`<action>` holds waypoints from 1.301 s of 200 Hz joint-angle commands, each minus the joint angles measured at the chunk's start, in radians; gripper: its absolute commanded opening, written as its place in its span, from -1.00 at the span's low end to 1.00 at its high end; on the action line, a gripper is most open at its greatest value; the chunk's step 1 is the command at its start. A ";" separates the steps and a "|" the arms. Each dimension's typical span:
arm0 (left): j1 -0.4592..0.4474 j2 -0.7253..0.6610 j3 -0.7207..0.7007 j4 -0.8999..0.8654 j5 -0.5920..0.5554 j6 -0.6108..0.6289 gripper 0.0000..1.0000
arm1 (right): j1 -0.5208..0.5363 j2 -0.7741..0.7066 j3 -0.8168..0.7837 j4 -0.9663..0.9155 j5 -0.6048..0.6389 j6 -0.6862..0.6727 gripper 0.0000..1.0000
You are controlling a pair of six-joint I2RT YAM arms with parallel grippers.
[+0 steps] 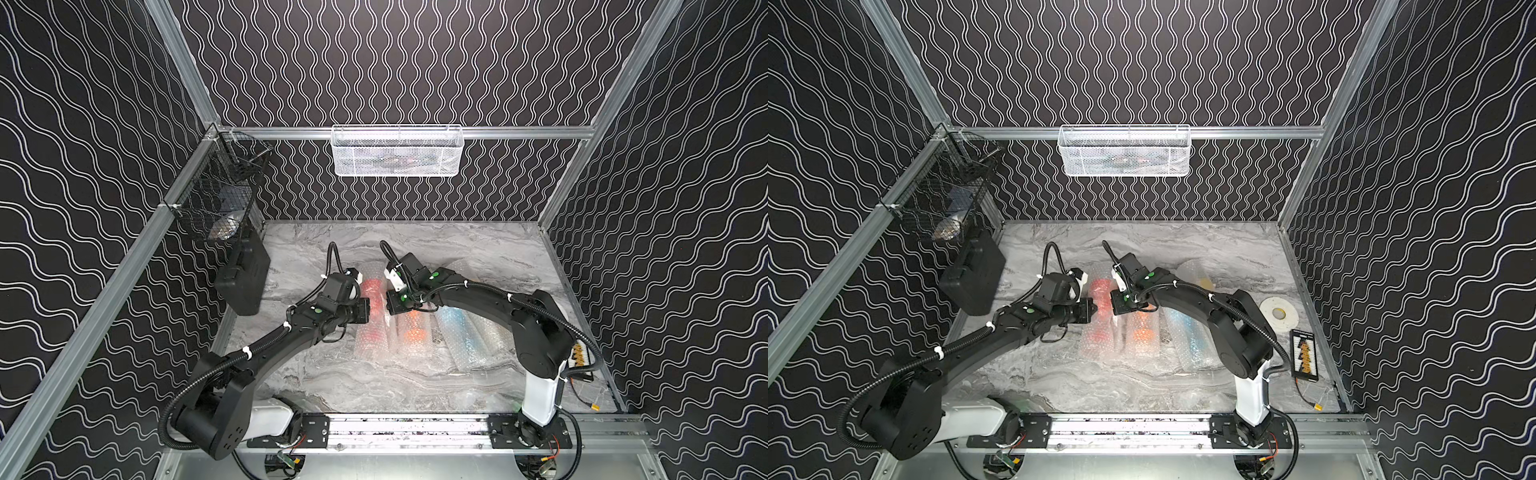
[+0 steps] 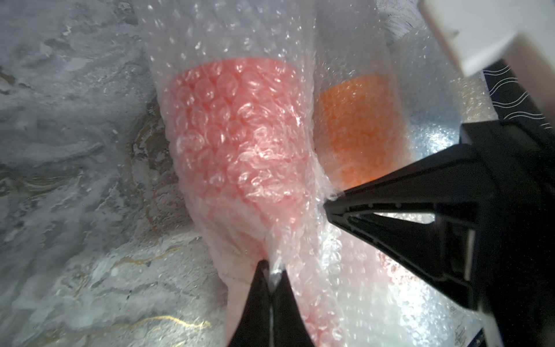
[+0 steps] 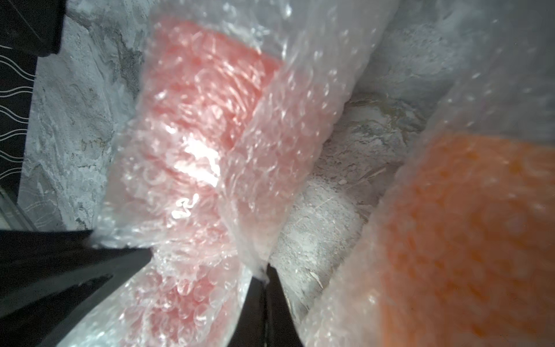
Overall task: Unpack wine glasses from bubble wrap
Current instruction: Unwrap the wine glass from the bubble wrap.
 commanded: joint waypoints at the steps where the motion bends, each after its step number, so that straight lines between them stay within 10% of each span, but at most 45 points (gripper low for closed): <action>1: 0.000 -0.009 0.001 -0.029 -0.031 0.033 -0.96 | 0.001 0.007 -0.007 0.053 -0.068 0.011 -0.92; 104: 0.000 -0.007 0.019 -0.062 -0.044 0.049 -0.96 | 0.001 0.028 0.104 -0.027 -0.053 -0.097 -0.37; 206: -0.003 0.019 0.028 -0.043 -0.025 0.031 -0.99 | 0.001 0.141 0.165 -0.031 0.008 -0.088 -0.42; 260: -0.009 0.035 0.046 -0.059 -0.036 0.036 -0.99 | 0.001 0.154 0.159 -0.023 0.008 -0.091 -0.81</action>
